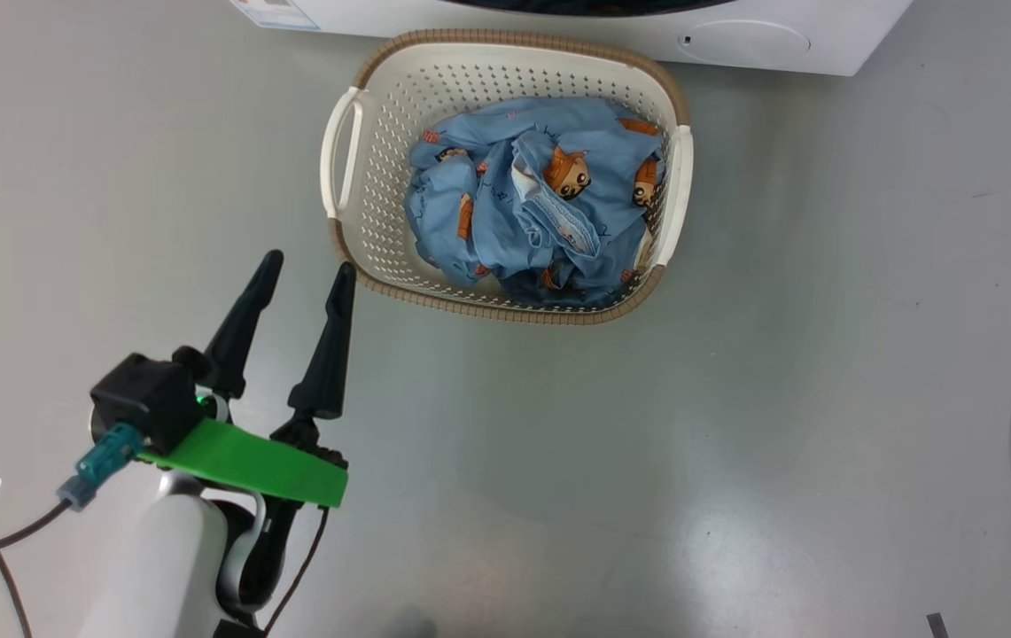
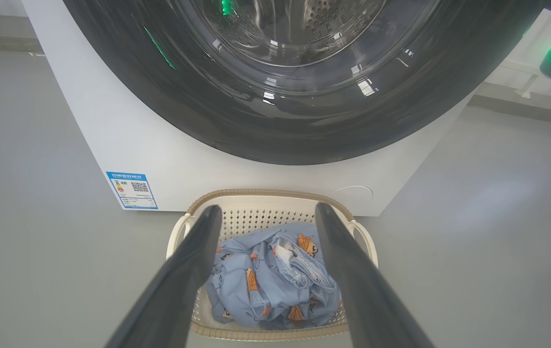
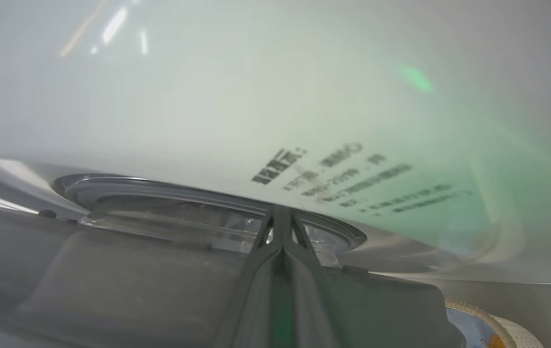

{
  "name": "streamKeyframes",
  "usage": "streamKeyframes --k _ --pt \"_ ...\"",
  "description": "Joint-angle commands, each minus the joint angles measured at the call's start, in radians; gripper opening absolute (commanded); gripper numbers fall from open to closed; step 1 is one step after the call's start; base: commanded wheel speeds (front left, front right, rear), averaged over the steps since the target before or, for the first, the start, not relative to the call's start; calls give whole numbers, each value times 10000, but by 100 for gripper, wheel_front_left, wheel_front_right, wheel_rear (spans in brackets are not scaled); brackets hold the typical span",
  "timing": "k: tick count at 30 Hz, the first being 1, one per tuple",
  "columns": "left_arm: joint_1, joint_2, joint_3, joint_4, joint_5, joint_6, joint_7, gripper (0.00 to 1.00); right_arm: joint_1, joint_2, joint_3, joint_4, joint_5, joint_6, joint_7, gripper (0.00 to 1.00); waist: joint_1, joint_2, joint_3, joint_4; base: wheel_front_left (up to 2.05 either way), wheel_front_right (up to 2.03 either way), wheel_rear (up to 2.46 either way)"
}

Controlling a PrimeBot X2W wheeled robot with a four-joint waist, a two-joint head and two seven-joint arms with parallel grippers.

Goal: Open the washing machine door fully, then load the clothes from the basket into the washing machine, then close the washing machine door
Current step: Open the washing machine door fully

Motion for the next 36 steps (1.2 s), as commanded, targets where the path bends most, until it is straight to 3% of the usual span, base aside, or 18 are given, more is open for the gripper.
streamKeyframes --k 1,13,36 --pt "-133 256 350 -217 -80 -25 -63 100 -227 525 244 -214 160 19 261 0 0 0 -3 -12 0 0 0" --pt "-134 265 398 -253 -52 -25 -63 100 504 526 524 -1126 711 19 1634 0 0 0 -162 -119 0 0 0" --pt "65 362 626 -300 121 -25 -63 100 1237 526 592 -1241 1663 19 4559 0 0 0 -709 -342 0 0 0"
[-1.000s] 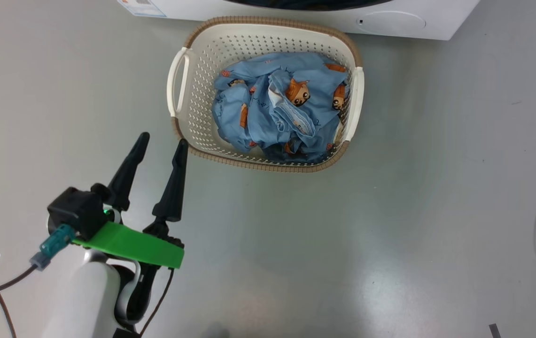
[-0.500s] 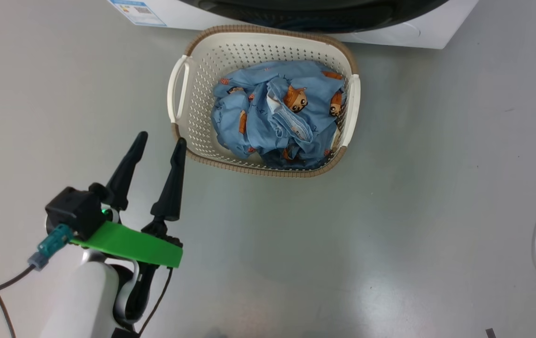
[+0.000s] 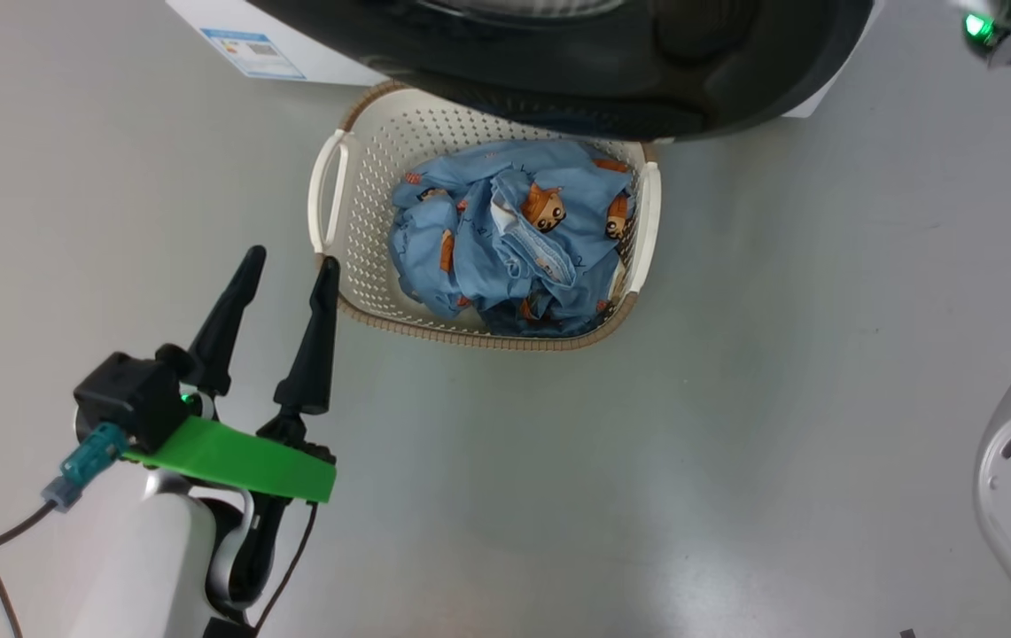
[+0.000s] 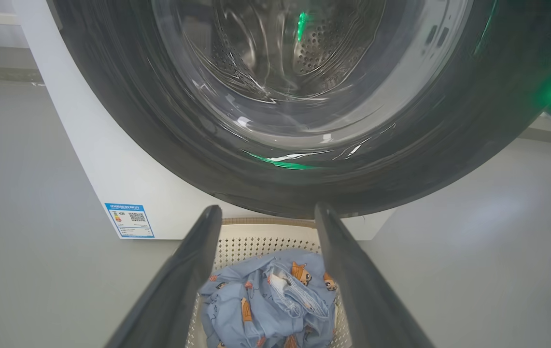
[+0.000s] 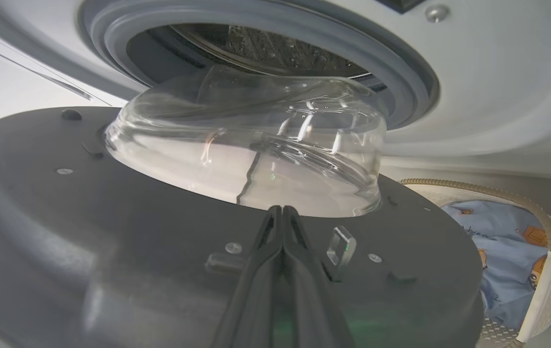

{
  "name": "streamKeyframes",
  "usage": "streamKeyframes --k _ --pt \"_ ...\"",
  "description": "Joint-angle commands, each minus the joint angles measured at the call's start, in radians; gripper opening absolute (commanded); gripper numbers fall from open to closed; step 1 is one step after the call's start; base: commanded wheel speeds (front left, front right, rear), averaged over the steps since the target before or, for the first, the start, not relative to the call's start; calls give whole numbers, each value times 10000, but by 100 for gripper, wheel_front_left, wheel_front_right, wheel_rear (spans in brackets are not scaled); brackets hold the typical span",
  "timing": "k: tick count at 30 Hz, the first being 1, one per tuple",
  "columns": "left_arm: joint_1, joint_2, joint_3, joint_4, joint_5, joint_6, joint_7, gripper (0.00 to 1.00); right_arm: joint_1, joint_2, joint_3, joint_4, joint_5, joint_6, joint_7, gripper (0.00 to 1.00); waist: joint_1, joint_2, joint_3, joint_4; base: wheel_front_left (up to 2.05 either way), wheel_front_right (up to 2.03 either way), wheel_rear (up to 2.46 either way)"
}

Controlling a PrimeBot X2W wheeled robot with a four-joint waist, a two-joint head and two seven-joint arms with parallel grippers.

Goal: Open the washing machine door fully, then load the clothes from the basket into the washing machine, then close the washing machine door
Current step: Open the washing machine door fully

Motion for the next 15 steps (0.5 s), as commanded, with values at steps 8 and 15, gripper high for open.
streamKeyframes --k 8,15 --pt "231 405 469 -327 174 -25 -63 100 1011 340 688 -479 690 31 1295 0 -1 0 -553 -199 0 0 0" --pt "423 433 443 -303 224 -25 -63 100 1974 340 1305 -808 1548 31 2050 0 -1 0 -1048 -208 0 0 0"
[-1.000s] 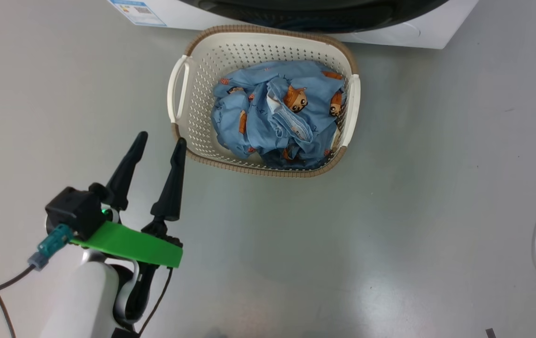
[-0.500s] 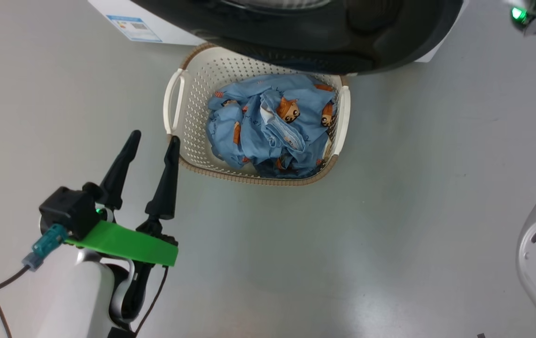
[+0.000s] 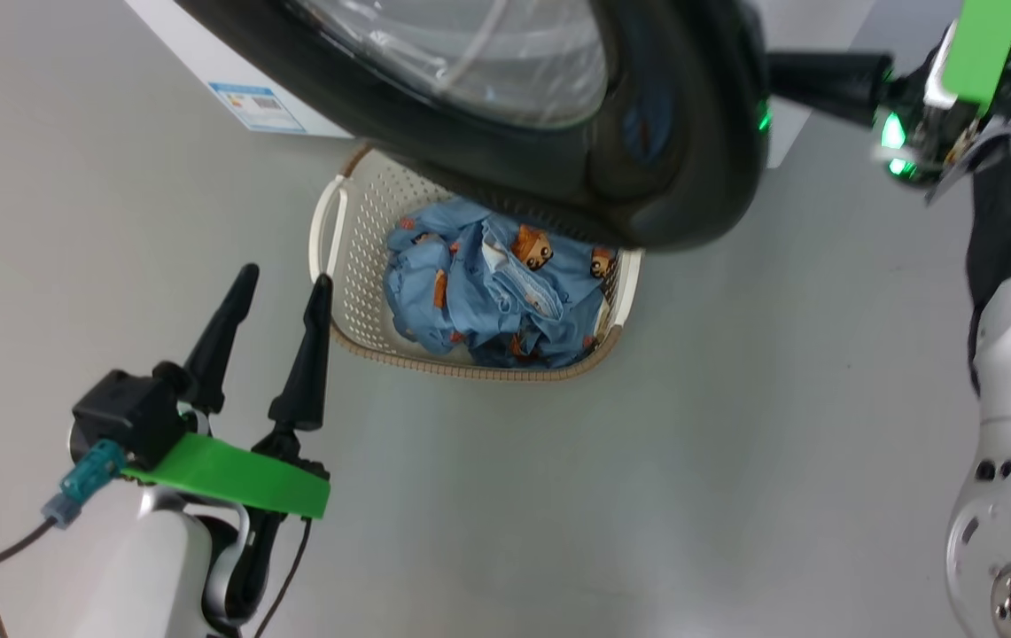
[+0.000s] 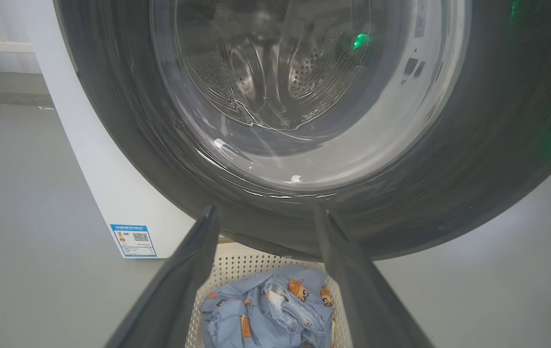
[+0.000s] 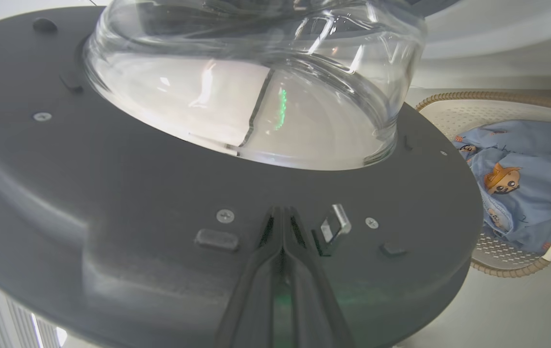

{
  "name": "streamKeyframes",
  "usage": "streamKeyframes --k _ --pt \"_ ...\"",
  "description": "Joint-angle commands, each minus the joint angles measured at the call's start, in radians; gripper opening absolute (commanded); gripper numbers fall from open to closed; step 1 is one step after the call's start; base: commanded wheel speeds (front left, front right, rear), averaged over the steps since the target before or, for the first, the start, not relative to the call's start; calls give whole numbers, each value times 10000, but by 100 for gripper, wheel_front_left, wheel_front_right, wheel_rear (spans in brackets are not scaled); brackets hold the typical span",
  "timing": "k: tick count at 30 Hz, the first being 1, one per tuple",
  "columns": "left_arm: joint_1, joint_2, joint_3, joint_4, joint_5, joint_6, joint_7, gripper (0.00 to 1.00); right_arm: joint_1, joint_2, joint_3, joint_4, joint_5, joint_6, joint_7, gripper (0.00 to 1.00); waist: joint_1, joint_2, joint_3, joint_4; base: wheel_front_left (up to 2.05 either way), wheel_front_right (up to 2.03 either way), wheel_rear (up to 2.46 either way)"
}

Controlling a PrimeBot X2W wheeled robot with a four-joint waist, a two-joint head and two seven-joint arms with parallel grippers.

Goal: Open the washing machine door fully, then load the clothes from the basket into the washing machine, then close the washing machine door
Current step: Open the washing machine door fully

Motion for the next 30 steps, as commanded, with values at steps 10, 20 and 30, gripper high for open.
streamKeyframes --k 10,20,30 --pt "438 358 289 -208 116 -25 -63 100 1793 287 2437 -1132 2208 31 229 0 -1 0 -1016 38 0 0 0" --pt "663 341 247 -83 155 -25 -63 100 2989 287 4506 -1641 3608 31 -761 0 -1 0 -1536 172 0 0 0" --pt "734 344 354 -88 175 -25 -63 100 3282 287 5930 -1522 4458 31 -1580 0 -1 0 -1598 316 0 0 0"
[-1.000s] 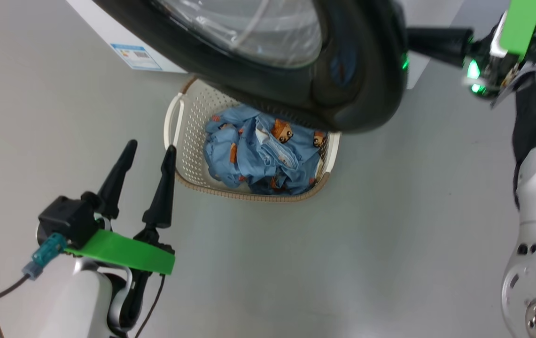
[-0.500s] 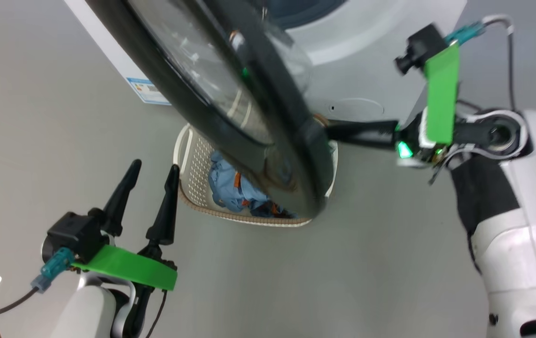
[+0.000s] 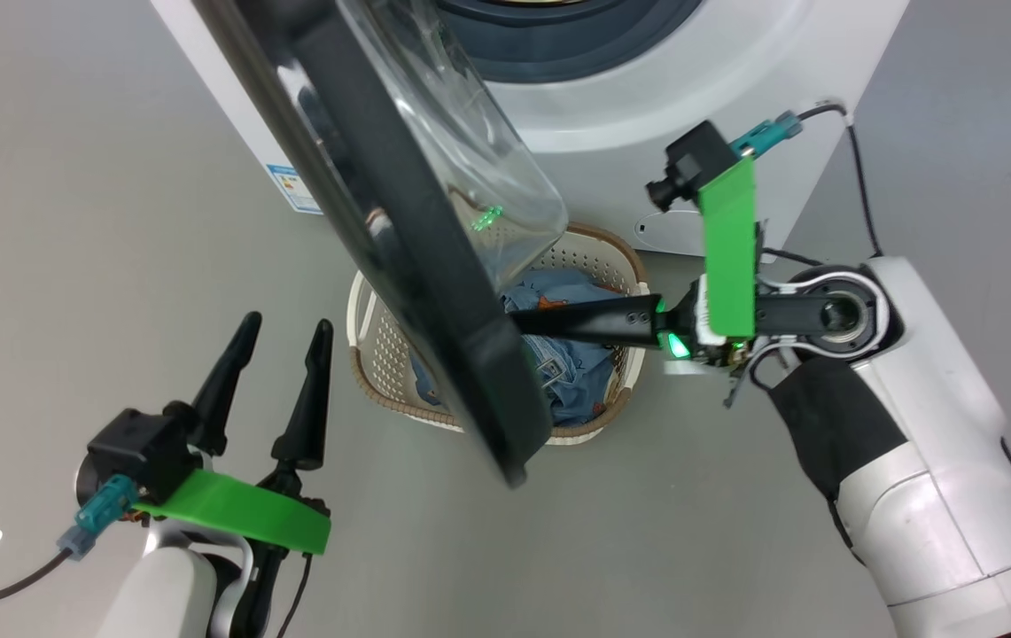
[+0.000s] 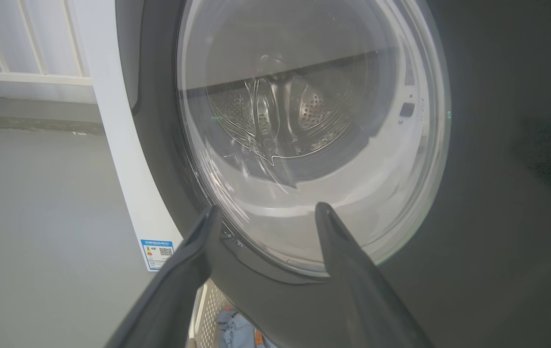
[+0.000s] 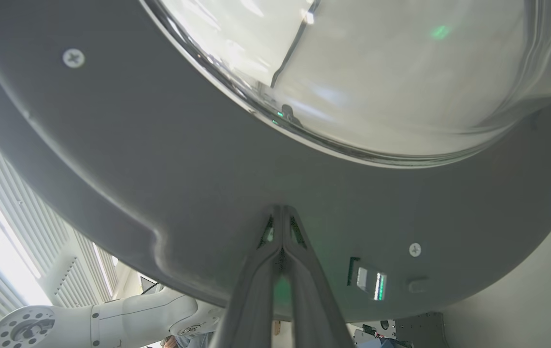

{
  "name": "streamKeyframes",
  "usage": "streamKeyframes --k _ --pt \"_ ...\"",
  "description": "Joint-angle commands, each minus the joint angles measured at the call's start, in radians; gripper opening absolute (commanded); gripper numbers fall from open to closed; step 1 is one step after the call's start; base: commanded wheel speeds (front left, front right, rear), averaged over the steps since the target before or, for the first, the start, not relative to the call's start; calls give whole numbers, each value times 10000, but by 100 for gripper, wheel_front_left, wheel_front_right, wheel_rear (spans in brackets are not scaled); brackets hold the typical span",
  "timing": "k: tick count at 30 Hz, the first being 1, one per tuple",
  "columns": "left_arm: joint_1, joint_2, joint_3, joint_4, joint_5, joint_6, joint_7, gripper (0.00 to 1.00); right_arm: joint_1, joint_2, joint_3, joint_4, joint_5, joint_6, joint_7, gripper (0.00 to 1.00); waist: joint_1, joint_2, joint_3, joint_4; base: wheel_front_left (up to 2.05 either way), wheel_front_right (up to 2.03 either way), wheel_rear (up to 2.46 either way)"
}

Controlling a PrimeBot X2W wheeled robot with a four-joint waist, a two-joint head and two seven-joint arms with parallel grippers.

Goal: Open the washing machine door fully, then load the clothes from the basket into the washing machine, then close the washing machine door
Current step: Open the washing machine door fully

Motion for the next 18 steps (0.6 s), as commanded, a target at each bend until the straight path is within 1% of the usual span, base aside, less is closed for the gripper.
streamKeyframes --k 1,11,18 --pt "35 302 399 -195 99 -25 -63 100 189 317 301 -256 103 31 -70 0 0 0 11 11 0 0 0" --pt "-34 269 466 -185 108 -25 -63 100 250 317 1857 -133 1052 31 -1015 0 0 0 55 95 0 0 0" --pt "-27 255 550 -140 132 -25 -63 100 185 317 2564 -35 1549 31 -1506 0 0 0 16 56 0 0 0"
